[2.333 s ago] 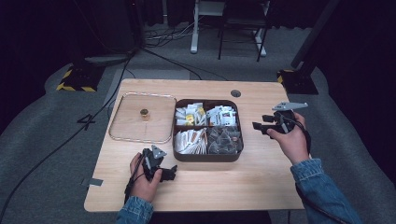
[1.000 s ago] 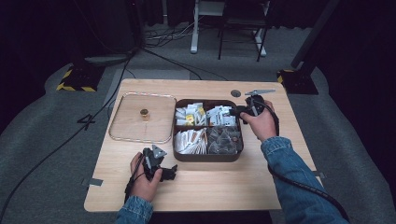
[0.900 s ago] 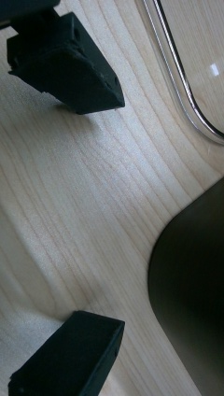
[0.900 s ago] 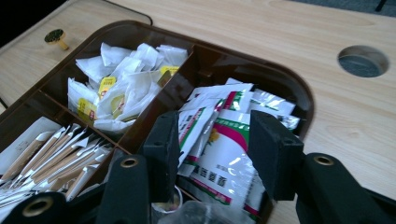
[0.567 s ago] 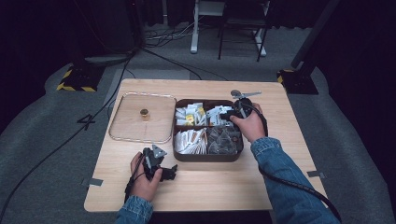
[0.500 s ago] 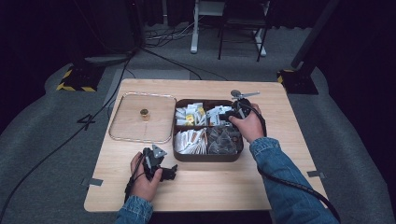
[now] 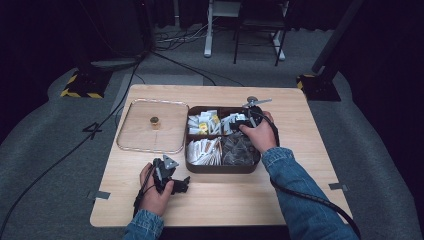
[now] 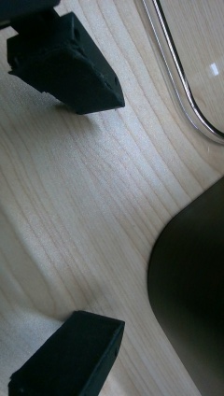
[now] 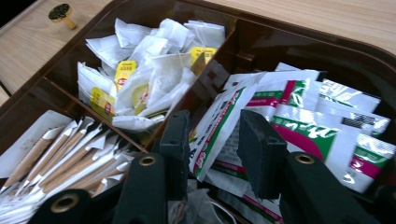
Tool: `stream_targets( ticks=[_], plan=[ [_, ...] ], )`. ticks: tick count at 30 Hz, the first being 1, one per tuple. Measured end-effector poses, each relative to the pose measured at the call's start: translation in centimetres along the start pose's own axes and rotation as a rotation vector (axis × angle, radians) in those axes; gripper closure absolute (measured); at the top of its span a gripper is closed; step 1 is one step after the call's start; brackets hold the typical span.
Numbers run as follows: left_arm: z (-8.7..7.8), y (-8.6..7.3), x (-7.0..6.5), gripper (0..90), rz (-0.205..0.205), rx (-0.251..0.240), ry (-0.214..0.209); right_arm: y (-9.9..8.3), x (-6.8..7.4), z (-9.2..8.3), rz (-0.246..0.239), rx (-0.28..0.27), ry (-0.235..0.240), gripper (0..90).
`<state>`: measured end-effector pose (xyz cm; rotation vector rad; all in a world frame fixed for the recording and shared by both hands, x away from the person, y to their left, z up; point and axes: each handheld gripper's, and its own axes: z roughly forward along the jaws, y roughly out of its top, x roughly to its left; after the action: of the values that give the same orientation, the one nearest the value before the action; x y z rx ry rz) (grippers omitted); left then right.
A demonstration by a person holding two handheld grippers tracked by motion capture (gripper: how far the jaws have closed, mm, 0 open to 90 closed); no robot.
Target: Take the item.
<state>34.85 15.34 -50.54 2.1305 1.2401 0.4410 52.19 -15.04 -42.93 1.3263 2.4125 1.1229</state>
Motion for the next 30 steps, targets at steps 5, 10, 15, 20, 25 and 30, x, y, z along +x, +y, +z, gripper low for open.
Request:
stream_targets(
  ticks=[5, 10, 15, 20, 25, 30],
  plan=[
    [0.0, 0.0, 0.0, 0.0, 0.0, 0.0, 0.0, -0.1, 0.5, 1.0, -0.006, 0.017, 0.008, 64.6],
    [0.0, 0.0, 0.0, 0.0, 0.003, 0.002, -0.001, -0.3, 0.6, 2.1, -0.008, 0.041, 0.0, 66.4],
    [0.0, 0.0, 0.0, 0.0, 0.002, 0.002, -0.002, -0.4, 0.8, 2.8, 0.003, 0.059, -0.003, 70.8],
    [0.0, 0.0, 0.0, 0.0, 0.002, 0.002, -0.002, -0.3, 1.1, 3.1, 0.031, 0.08, 0.005, 78.0],
    [0.0, 0.0, 0.0, 0.0, 0.002, 0.002, -0.001, 0.0, 1.6, 2.9, -0.004, 0.094, -0.041, 83.8],
    [0.0, 0.0, 0.0, 0.0, 0.002, 0.001, -0.001, 0.3, 1.7, 2.4, -0.008, 0.08, -0.065, 84.8]
  ],
)
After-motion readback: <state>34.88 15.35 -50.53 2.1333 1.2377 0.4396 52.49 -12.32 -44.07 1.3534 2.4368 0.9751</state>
